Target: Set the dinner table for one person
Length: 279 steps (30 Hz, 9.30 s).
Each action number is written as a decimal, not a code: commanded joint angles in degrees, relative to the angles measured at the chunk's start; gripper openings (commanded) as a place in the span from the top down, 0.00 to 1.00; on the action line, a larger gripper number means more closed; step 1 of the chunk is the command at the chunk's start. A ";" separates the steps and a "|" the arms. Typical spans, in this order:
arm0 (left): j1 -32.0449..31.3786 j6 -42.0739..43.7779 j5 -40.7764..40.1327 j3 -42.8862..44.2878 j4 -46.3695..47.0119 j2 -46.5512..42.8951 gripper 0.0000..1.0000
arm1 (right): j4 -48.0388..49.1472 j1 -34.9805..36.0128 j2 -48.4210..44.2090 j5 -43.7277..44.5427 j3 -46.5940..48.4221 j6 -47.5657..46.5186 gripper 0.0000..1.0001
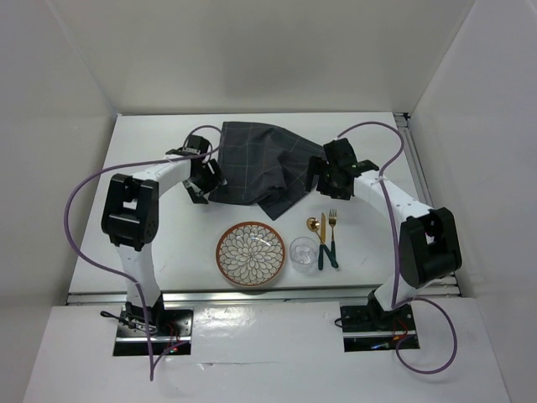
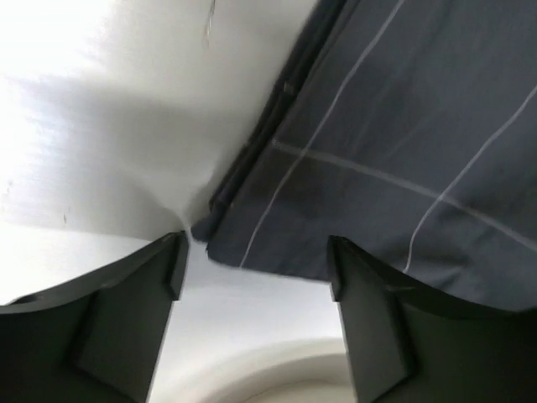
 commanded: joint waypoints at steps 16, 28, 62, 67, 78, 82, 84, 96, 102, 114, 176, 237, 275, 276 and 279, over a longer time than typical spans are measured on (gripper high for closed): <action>-3.02 -0.04 -9.49 12.52 -7.77 7.88 1.00 | 1.36 -0.28 -1.88 -1.19 1.25 -3.11 0.00; -1.09 10.60 -1.16 40.64 -17.79 2.06 1.00 | 10.86 11.74 3.72 -12.54 2.46 -15.78 0.00; 7.35 9.55 10.72 52.00 -16.74 6.81 1.00 | 11.12 21.07 25.71 9.78 8.89 -19.12 0.43; 7.88 9.55 10.72 50.86 -16.12 5.58 1.00 | 12.36 21.07 26.24 12.85 8.36 -18.50 0.77; 9.99 9.55 12.38 50.86 -16.12 1.19 1.00 | 11.30 16.25 14.56 18.75 11.78 -19.90 1.00; 11.04 8.32 14.93 49.45 -13.32 -0.48 1.00 | 12.17 13.35 9.90 19.98 13.10 -23.67 1.00; 11.05 8.32 15.47 50.67 -13.31 1.52 1.00 | 12.70 10.54 9.89 18.50 14.94 -25.00 1.00; 13.33 8.05 23.11 47.70 -15.94 -11.45 1.00 | 3.32 10.69 -1.60 20.24 30.24 -27.29 1.00; 14.39 8.67 25.57 43.04 -17.27 -18.94 1.00 | -1.69 13.34 -9.70 22.00 30.94 -25.27 1.00; 14.39 12.00 28.56 47.07 -15.68 -10.96 1.00 | 4.70 7.29 -2.42 18.93 36.48 -31.95 1.00; 7.44 13.15 4.84 11.67 -8.92 10.15 1.00 | 2.86 -3.18 23.43 -6.56 8.28 -3.39 1.00; -7.85 7.53 23.46 -40.39 9.12 -41.70 1.00 | -4.51 -2.13 -14.80 -1.82 1.50 -2.77 0.03; -0.03 -2.76 27.51 17.20 17.80 9.17 1.00 | -14.00 -3.18 -17.17 -1.01 2.56 -3.30 0.02; -0.03 -2.76 27.51 17.20 17.80 9.18 1.00 | -14.53 -3.18 -18.05 -1.98 1.43 -3.30 0.02; -0.03 -2.23 26.03 17.98 16.06 10.50 0.80 | -16.90 -2.66 -20.60 -5.06 -1.73 -1.10 0.02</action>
